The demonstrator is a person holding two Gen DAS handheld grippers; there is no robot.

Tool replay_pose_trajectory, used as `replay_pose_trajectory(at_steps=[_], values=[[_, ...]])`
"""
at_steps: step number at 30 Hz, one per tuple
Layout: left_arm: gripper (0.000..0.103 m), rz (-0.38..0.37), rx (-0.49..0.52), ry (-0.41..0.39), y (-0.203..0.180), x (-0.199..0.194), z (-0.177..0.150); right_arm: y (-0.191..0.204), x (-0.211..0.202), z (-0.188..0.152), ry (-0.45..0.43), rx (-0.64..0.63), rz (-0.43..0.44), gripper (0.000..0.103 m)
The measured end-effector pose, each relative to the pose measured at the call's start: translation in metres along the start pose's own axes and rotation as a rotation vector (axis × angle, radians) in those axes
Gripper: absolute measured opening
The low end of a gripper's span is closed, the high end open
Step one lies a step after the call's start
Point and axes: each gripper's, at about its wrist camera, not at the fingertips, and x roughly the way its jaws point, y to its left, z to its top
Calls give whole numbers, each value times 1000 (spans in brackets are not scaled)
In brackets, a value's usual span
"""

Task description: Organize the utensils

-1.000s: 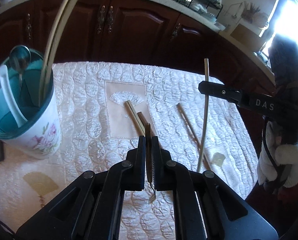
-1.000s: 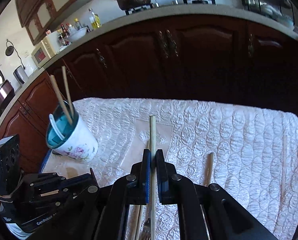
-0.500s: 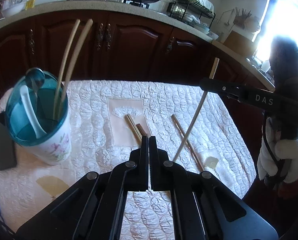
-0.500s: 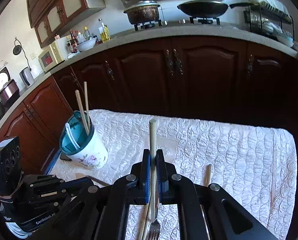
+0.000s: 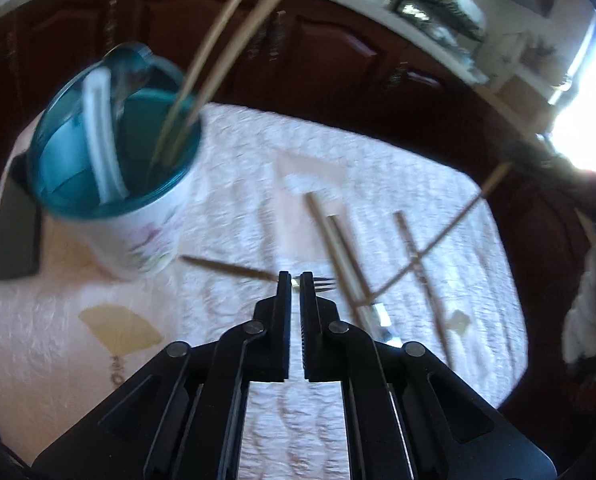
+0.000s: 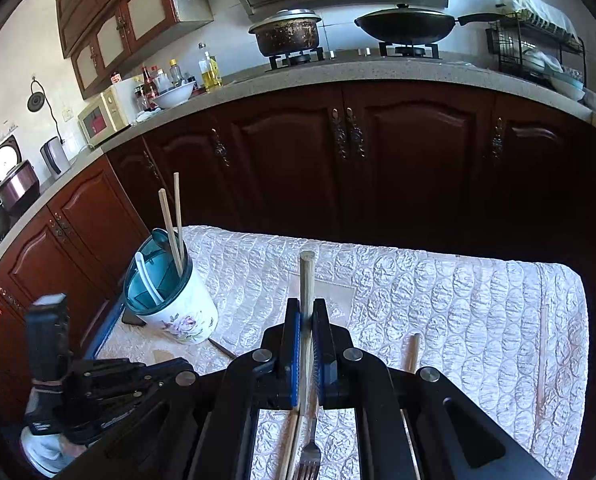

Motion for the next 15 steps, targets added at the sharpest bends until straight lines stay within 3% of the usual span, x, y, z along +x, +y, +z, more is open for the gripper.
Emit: replay_pose_trajectory(at_steps=[5, 11, 15], values=[[27, 38, -137, 23, 26, 19, -8, -7, 4, 1, 0, 21, 9, 5], [31, 61, -328, 32, 51, 42, -13, -12, 12, -1, 9, 31, 25, 5], [33, 102, -403, 9, 53, 52, -12, -17, 15, 2, 9, 43, 40, 5]])
